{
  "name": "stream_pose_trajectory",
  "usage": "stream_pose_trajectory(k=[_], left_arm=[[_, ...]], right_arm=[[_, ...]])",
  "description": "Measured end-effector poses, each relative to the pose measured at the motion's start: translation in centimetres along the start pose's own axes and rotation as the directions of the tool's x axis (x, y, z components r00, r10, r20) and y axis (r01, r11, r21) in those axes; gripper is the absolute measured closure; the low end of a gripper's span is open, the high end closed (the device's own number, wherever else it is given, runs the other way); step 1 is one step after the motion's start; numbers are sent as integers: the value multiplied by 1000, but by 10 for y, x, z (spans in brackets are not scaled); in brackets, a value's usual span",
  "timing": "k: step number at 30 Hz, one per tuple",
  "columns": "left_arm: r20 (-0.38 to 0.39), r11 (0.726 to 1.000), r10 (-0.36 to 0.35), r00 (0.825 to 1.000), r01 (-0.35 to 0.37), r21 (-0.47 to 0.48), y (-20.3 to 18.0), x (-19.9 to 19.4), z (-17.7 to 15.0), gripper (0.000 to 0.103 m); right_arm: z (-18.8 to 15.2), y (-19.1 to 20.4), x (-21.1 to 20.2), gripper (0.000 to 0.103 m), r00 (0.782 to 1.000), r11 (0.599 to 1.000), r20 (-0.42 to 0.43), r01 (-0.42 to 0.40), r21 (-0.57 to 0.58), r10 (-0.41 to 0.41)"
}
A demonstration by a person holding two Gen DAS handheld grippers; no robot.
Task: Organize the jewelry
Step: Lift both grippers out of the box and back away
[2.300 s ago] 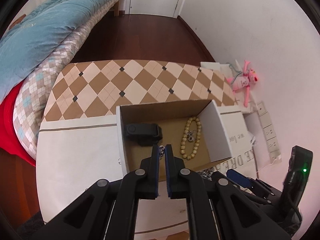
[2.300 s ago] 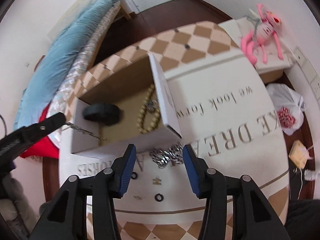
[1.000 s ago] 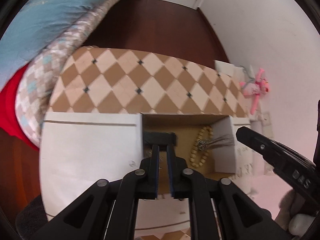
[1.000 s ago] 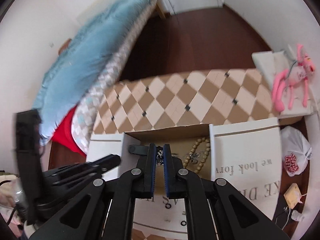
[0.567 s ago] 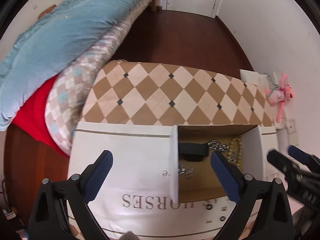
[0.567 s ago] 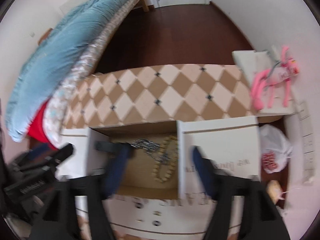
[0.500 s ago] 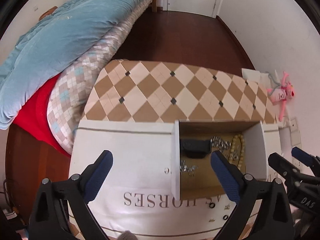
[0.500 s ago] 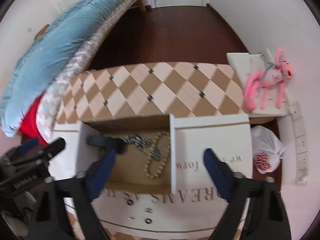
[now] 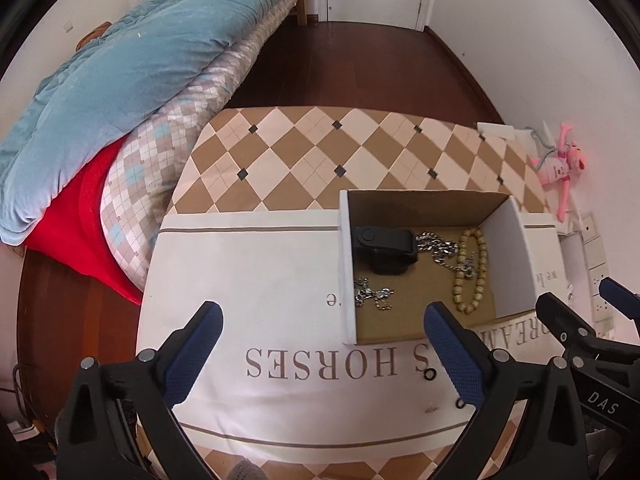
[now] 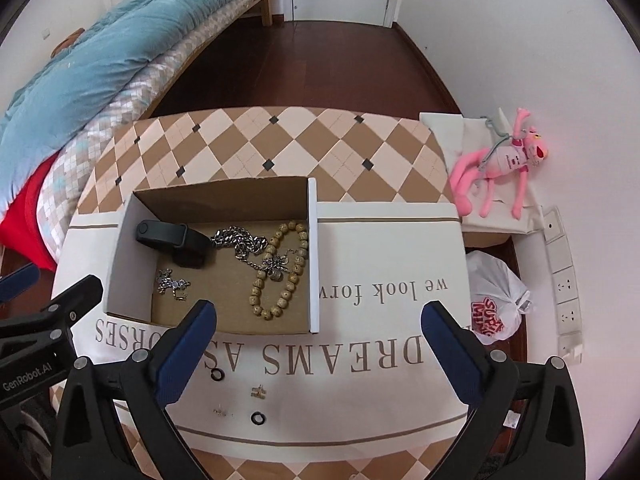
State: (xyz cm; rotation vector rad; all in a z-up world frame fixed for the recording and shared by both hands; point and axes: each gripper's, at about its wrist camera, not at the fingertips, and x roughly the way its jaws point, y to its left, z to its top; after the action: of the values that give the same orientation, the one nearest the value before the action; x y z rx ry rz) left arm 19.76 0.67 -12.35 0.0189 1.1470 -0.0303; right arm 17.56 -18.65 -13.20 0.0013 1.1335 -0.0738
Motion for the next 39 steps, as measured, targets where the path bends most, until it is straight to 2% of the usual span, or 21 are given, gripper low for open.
stream_pose_trajectory(k=[8,15,20,26,29,33,39], left_arm=[[74,1000,-11,997,12,-5,-1,-46,-6,0],[147,1000,-26,989,28,-13,3,-95,-16,0],[172,999,-31,985,33,-5,4,-121,-27,0],[182,999,-43,982,43,0,6,-145,-40,0],[178,999,-26,984,30,-19,7,-151,-47,0],[164,999,36,986,-31,-31,9,-139,-58,0],[52,996,93,994,-93,-4,9,-72,-87,0]], right_arm=[[-6,-5,-53,0,995,1000,97,6,23,-8],[-17,-7,-112,0,982,999,189,3,37,-10],[-30,-8,-149,0,971,999,240,-9,46,-2],[-43,-10,-173,0,964,998,265,-32,55,16],[-49,-12,-178,0,965,996,260,-58,64,39],[-59,-14,-164,0,975,995,214,-68,72,51],[-87,-10,-97,2,987,990,106,-128,66,120]])
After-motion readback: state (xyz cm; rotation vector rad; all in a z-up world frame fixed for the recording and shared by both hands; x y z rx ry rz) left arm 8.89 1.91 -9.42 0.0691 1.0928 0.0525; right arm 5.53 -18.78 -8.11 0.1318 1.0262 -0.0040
